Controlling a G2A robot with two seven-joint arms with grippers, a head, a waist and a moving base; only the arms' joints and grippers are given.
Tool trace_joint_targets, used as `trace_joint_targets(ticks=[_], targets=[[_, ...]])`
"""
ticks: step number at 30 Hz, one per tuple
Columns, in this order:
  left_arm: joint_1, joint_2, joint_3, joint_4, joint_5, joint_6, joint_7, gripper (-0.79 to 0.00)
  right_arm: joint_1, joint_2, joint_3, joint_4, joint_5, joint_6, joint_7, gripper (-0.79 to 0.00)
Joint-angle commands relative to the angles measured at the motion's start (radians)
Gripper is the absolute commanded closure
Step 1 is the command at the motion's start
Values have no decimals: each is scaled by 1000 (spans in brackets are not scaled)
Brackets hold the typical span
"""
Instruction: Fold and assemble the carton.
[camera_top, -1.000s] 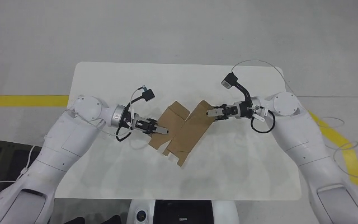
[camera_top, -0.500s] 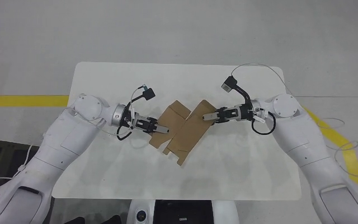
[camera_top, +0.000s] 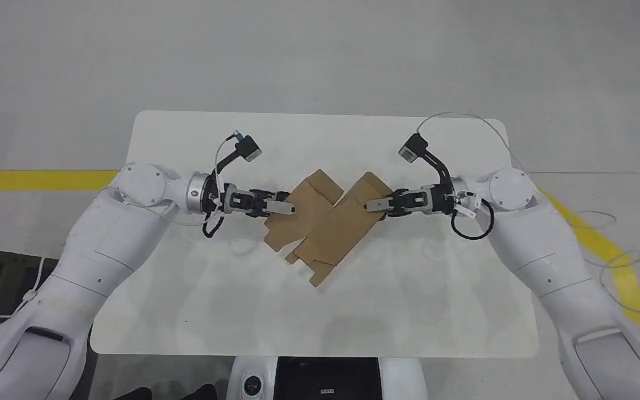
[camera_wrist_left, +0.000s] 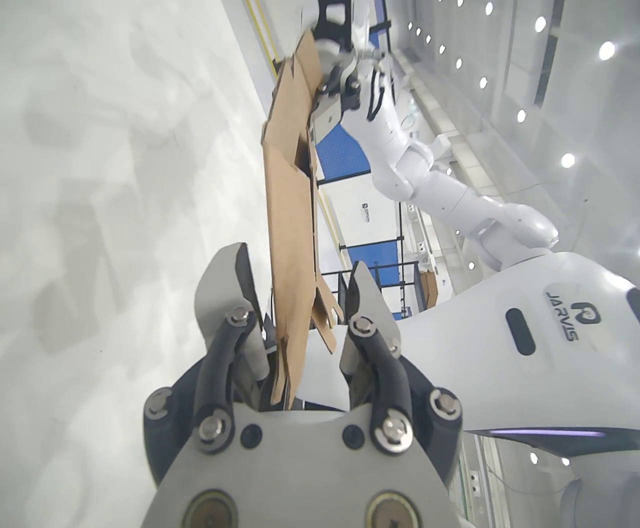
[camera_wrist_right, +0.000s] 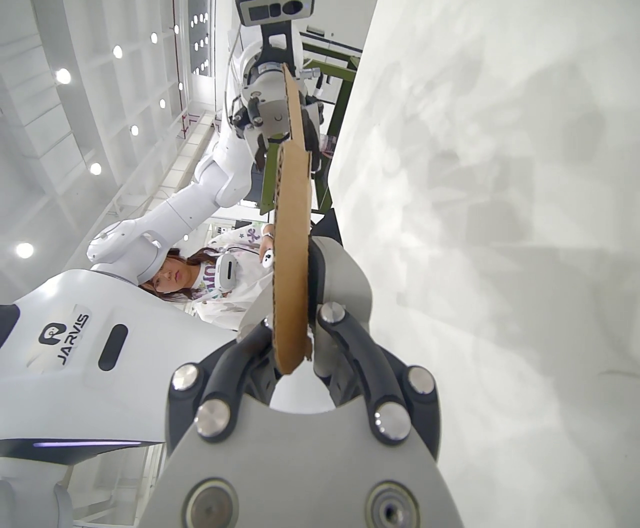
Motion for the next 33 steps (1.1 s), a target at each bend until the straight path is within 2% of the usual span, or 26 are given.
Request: trace_joint_targets(ticks=[1, 5, 11, 19, 25, 27, 33], targets=[[-1, -2, -14, 35, -10, -11, 40, -785, 2, 2, 2, 3, -11, -11, -11, 0], [16, -8, -40, 56, 17, 31, 230, -785, -1, 5, 23, 29, -12, -40, -40, 0], [76, -11, -57, -46, 40, 98, 355, -785, -29, 7, 59, 17, 3, -26, -124, 0], [140, -18, -69, -152, 51, 161, 454, -785, -85, 12, 92, -73, -39, 8, -240, 0], [182, -24, -95, -184, 4, 191, 510, -785, -142, 21, 128, -130, -98, 40, -340, 0], [193, -26, -109, -193, -43, 208, 508, -785, -157, 23, 136, -147, -115, 51, -356, 0], [220, -21, -165, -215, -41, 230, 522, -785, -181, 28, 156, -167, -167, 81, -375, 0]])
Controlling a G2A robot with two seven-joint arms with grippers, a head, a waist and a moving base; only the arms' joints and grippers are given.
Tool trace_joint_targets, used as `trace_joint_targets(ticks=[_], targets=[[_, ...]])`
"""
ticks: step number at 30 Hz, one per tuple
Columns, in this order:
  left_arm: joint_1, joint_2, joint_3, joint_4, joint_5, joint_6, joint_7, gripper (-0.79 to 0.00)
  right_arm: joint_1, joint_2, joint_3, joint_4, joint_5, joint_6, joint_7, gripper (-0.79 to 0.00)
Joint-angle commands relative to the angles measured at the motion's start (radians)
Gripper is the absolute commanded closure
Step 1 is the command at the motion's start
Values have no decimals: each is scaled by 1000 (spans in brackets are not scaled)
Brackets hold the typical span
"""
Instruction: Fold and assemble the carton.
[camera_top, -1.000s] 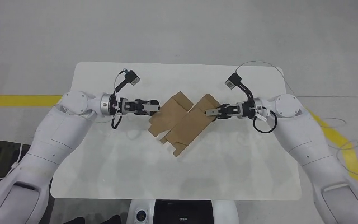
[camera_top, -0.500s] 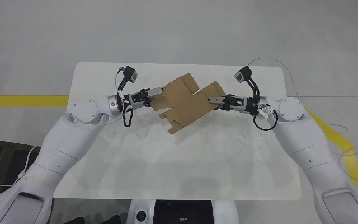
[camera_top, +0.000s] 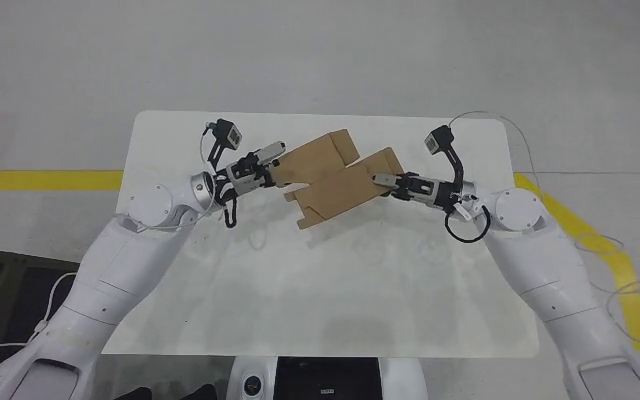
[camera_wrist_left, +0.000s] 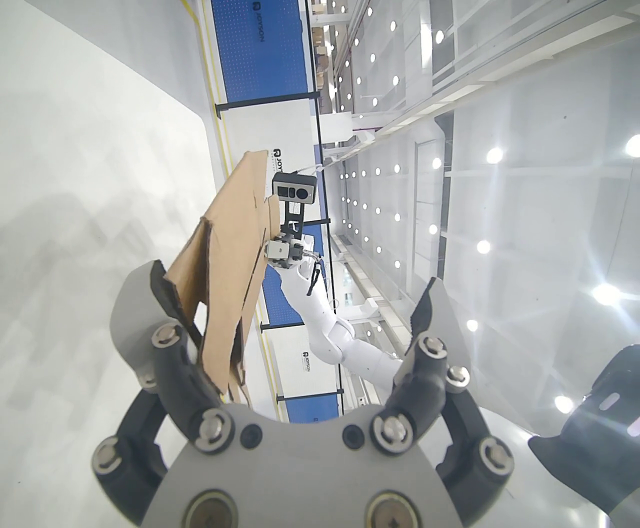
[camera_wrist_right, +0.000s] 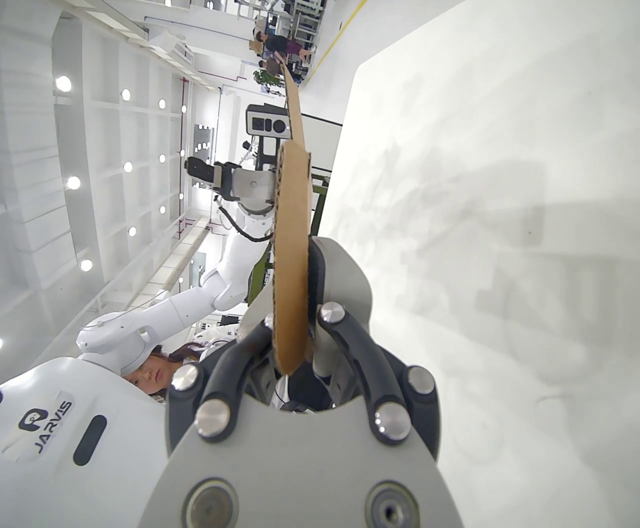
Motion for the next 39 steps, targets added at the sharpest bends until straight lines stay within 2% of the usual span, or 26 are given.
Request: trace_joint_targets(ticks=[1, 18, 34, 39], targets=[[7, 2, -16, -5, 3, 8, -2, -785, -3, 1, 6, -3, -16, 5, -4, 0], [60, -2, -97, -89, -20, 60, -49, -785, -25, 0, 38, -36, -74, 22, -36, 0], [30, -34, -70, -32, 42, 83, 12, -785, -32, -8, 46, -65, -73, 18, -24, 0], [23, -42, -65, -5, 59, 79, 3, -406, -33, -11, 48, -66, -74, 17, -19, 0]])
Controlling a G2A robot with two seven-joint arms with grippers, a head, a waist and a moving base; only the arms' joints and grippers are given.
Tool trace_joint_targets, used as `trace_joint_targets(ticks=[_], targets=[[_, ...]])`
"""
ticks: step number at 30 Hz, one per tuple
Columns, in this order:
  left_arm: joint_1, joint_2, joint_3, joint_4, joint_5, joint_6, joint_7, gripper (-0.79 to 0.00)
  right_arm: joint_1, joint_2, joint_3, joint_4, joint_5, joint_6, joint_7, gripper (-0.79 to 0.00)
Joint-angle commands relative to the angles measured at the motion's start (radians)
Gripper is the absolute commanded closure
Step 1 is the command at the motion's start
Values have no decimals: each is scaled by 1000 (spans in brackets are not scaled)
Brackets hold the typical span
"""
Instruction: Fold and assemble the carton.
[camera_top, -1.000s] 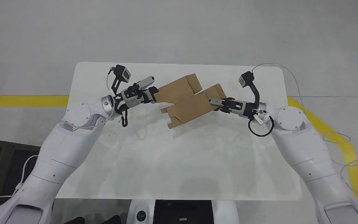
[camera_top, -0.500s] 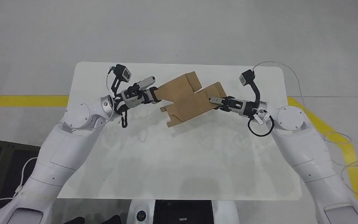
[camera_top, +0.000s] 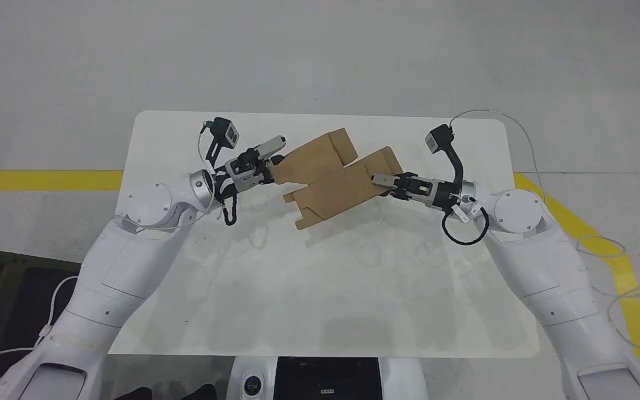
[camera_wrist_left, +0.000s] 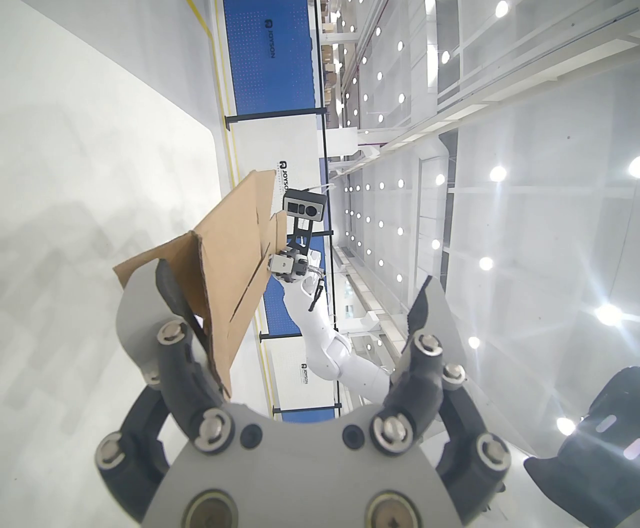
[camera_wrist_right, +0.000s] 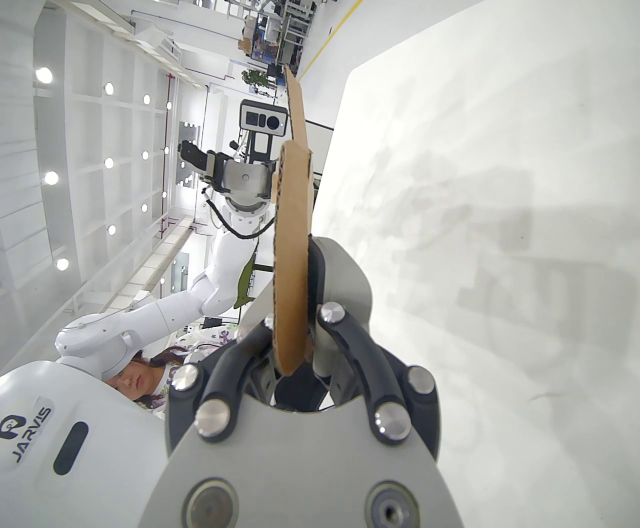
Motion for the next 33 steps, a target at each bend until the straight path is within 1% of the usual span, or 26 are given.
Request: trace_joint_targets(ticks=[1, 3, 5, 7, 11, 13, 15, 17, 18, 20, 21, 22, 29, 30, 31, 33], targets=[[-4, -3, 2, 9, 4, -1, -1, -372, 0, -1, -1, -1, -1, 1, 1, 0], [-8, -7, 3, 18, 7, -3, -5, -332, 1, -2, -2, -2, -4, 3, 2, 0], [-13, -9, 5, 26, 27, -6, -15, -320, 1, -4, -2, -2, -7, 5, 3, 0], [-15, -11, 7, 34, 43, -6, -23, -268, 2, -5, -2, -1, -9, 6, 4, 0], [-20, -14, 13, 50, 82, -6, -49, -246, 2, -7, -2, 0, -14, 8, 8, 0], [-22, -16, 13, 54, 91, -7, -57, -252, 4, -7, -2, 0, -17, 9, 11, 0], [-24, -17, 11, 58, 104, -9, -63, -231, 5, -8, -2, 2, -19, 10, 12, 0], [-27, -17, 11, 63, 124, -12, -72, -182, 5, -9, -2, 2, -21, 11, 14, 0], [-27, -18, 10, 66, 128, -12, -75, -132, 6, -10, -2, 3, -21, 12, 15, 0], [-29, -19, 10, 71, 140, -12, -82, -71, 7, -10, -1, 4, -23, 13, 17, 0], [-29, -20, 9, 74, 142, -13, -84, -12, 7, -11, 0, 4, -25, 12, 17, 0], [-30, -21, 9, 76, 143, -14, -86, 0, 7, -11, 1, 5, -26, 12, 15, 0], [-32, -27, 4, 87, 152, -15, -92, 0, 7, -13, 5, 4, -36, 16, 17, 0], [-32, -28, 2, 87, 150, -15, -93, 0, 7, -13, 6, 4, -36, 17, 17, -280], [-32, -28, -1, 85, 149, -15, -95, 0, 7, -13, 7, 3, -37, 17, 16, -785], [-33, -29, -7, 82, 145, -19, -99, 0, 7, -13, 11, 5, -38, 19, 16, -785]])
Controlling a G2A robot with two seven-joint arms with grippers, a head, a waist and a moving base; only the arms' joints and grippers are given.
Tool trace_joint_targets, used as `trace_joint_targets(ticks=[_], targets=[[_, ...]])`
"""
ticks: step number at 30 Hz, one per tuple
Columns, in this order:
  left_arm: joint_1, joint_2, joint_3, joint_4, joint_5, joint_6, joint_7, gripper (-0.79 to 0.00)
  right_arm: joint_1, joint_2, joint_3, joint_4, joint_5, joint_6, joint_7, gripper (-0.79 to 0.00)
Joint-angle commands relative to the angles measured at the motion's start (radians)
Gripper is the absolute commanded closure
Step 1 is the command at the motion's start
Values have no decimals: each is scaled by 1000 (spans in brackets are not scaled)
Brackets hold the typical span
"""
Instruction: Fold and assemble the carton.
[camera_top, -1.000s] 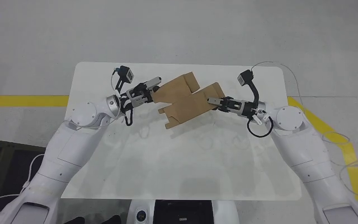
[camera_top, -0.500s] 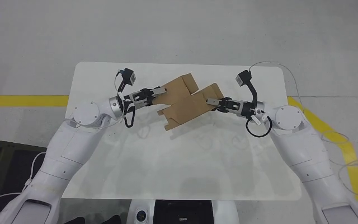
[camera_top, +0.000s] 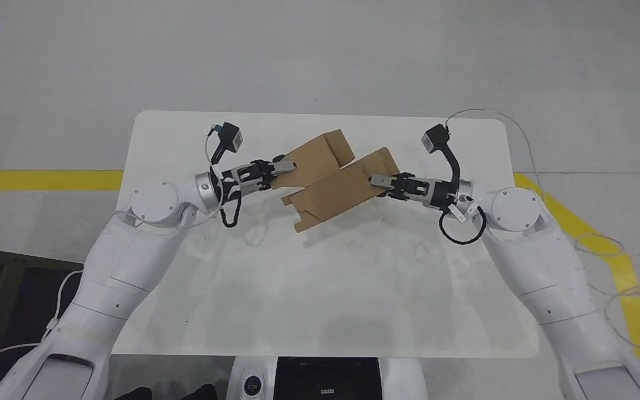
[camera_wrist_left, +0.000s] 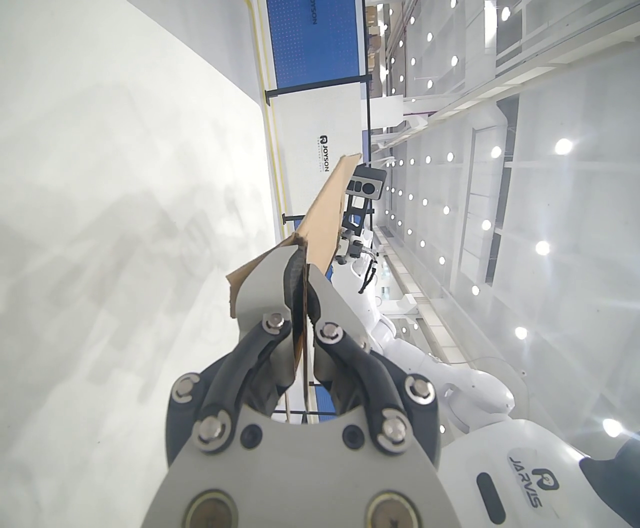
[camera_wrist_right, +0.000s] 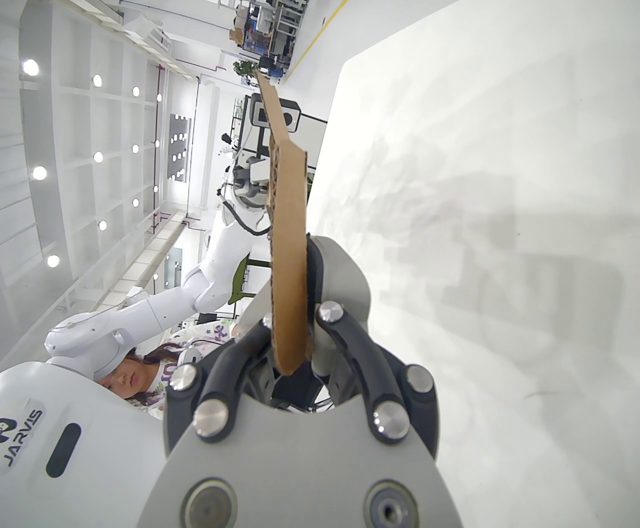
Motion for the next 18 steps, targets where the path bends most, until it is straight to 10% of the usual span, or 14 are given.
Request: trace_joint_targets(ticks=[1, 18], targets=[[-2, 0, -7, -5, -1, -9, -7, 0, 0, 1, 4, 4, -1, 3, 5, -785], [-67, 4, -25, 49, 67, -173, -289, 0, 35, 19, 64, -32, 110, -87, 277, -785]])
